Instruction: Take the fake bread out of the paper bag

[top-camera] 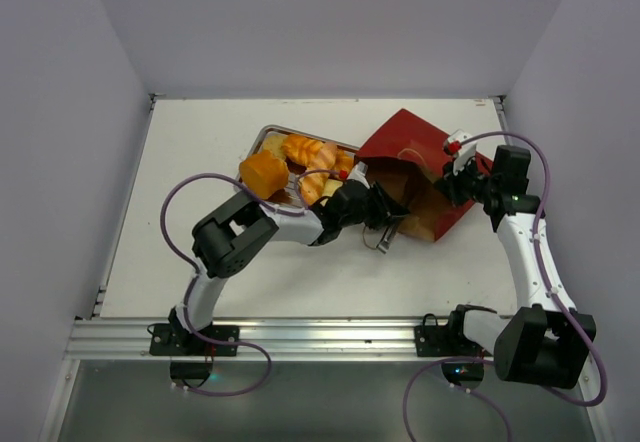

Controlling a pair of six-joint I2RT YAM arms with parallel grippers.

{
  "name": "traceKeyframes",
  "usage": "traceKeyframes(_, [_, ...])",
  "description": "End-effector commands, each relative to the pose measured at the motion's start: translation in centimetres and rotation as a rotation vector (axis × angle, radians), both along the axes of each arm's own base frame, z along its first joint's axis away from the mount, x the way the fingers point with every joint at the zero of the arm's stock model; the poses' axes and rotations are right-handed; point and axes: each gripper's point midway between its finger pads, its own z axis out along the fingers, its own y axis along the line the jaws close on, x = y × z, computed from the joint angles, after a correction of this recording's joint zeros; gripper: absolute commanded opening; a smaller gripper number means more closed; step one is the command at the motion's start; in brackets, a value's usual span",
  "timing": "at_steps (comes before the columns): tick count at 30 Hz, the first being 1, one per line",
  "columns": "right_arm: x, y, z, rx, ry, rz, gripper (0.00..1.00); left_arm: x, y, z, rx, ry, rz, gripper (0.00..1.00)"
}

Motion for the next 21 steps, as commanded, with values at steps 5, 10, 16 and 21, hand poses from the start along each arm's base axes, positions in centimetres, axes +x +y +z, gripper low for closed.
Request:
traceKeyframes(5, [1.0,-0.4,1.6,0.050,-0.038,-0.080,0.00,-0.2,-0.1,4.3,-0.081,-0.085,0.043,0.37])
traceKeyframes(10, [1.0,-0.2,1.8,0.071,-0.042,-0.094,0.00,-0.7,-0.5,3.9,-0.086,-0.071,0.020,0.37])
traceKeyframes(16, [1.0,-0.1,1.8,0.083,-0.041,-0.095,0.00,-0.7,-1.8,2.6,-0.142,0.030,0.015,0.43])
traceKeyframes(21, [0.9,0.1,2.0,0.091,-0.043,-0.092,0.00,0.5,-3.6,2.4,-0.156,0.046,0.015,0.45])
